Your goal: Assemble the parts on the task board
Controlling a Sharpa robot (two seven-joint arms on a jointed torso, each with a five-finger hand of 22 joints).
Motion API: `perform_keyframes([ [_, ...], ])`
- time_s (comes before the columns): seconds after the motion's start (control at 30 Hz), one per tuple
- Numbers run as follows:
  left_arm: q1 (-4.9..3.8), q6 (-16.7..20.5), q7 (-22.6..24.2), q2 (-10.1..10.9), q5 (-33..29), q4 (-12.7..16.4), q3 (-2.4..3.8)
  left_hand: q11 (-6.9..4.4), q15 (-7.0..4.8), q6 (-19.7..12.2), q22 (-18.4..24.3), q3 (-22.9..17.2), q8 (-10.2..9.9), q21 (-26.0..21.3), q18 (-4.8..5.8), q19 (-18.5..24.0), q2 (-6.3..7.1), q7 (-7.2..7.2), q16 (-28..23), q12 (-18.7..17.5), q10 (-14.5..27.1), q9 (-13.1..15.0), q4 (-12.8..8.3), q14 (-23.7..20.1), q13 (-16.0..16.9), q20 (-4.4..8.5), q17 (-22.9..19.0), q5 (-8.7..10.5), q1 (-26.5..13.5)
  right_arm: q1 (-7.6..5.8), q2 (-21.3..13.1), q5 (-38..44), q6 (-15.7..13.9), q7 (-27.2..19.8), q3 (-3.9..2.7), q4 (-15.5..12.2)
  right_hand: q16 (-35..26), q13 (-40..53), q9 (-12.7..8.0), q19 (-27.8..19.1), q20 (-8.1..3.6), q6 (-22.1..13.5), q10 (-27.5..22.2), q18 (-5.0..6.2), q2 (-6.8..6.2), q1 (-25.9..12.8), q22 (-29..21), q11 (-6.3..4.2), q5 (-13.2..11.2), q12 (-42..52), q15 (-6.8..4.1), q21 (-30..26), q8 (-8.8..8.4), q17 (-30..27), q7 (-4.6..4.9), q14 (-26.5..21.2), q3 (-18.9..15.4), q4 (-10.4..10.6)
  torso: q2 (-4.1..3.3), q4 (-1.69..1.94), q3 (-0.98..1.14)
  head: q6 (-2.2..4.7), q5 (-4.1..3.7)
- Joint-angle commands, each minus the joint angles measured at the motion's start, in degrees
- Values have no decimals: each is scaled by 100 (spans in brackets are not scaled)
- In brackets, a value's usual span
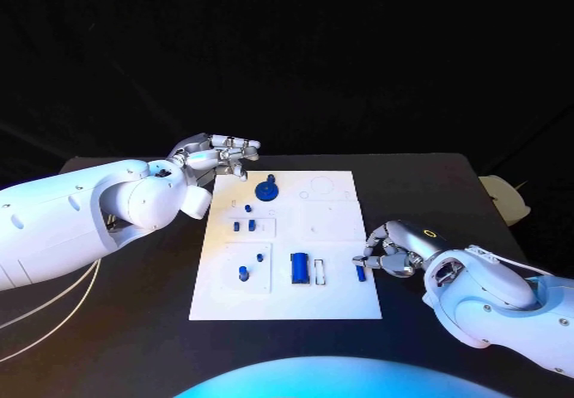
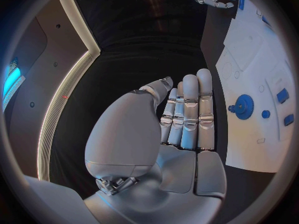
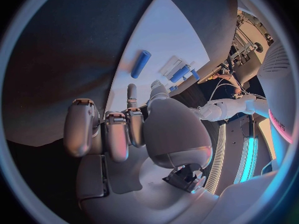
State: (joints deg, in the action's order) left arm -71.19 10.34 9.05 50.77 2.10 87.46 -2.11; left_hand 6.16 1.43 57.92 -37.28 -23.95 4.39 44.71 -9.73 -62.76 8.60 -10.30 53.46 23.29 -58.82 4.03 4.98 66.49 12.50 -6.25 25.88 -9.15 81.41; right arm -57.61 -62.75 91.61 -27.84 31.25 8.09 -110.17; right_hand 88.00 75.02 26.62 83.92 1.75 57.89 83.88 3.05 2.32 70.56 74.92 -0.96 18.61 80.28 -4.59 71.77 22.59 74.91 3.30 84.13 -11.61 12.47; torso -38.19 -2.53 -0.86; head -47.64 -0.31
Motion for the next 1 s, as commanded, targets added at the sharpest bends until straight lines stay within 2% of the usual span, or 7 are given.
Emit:
perform_keyframes([
  [0.03,0,-103,32,-1,-2,15,2,-13,7,-46,6,29,17,-21,-83,-3,-5,-11,-26,15,35,8,7,-27,-8,-22,-6,12,-60,20,39,232,202,109,1,46,-20,753,-7,61,35,3,66,26,-1,22,1061,41,-26,-7,47,-11,-40,1092,32,495,-20,17,-1,-1,-8,-16,-1],
  [0.4,-1,-107,19,14,-1,23,2,-13,7,-46,6,29,17,-21,-83,-3,-5,-11,-26,15,35,8,7,-27,-8,-22,-6,12,-60,98,130,386,619,147,17,167,-22,752,-21,60,40,29,64,27,9,70,1061,38,-31,-12,47,-16,-63,1089,27,494,0,4,5,-4,-4,-57,19],
  [0.77,-1,-113,17,17,1,26,2,-13,7,-46,6,29,17,-21,-83,-3,-5,-11,-26,15,35,8,7,-27,-8,-22,-6,12,-60,149,213,438,769,154,26,205,-18,761,-34,65,43,72,70,25,28,129,1065,31,-34,-2,44,-2,-83,1099,18,496,29,-14,2,-5,0,-66,26],
  [0.87,-1,-115,15,17,1,27,2,-13,7,-46,6,29,17,-21,-83,-3,-5,-11,-26,15,35,8,7,-27,-8,-22,-6,12,-60,169,249,456,798,158,27,211,-17,766,-52,67,39,109,73,26,69,271,1066,15,-38,0,31,0,-114,1102,-1,497,103,-82,3,-4,-1,-75,25],
  [0.93,-1,-114,14,18,1,29,2,-13,7,-46,6,29,17,-21,-83,-3,-5,-11,-26,15,35,8,7,-27,-8,-22,-6,12,-60,174,269,472,824,162,27,218,-18,769,-74,68,20,139,72,26,141,536,1068,-10,-435,-2,3,1,-154,1101,-24,497,281,-218,4,-4,-4,-76,25],
  [1.0,-1,-112,13,20,1,31,2,-13,7,-46,6,29,17,-21,-83,-3,-5,-11,-26,15,35,8,7,-27,-8,-22,-6,12,-60,180,291,505,859,170,28,230,-19,772,-96,71,6,158,71,25,184,739,1070,-28,-664,-4,-8,6,-192,1101,-44,497,457,-329,2,-4,-5,-79,22],
])
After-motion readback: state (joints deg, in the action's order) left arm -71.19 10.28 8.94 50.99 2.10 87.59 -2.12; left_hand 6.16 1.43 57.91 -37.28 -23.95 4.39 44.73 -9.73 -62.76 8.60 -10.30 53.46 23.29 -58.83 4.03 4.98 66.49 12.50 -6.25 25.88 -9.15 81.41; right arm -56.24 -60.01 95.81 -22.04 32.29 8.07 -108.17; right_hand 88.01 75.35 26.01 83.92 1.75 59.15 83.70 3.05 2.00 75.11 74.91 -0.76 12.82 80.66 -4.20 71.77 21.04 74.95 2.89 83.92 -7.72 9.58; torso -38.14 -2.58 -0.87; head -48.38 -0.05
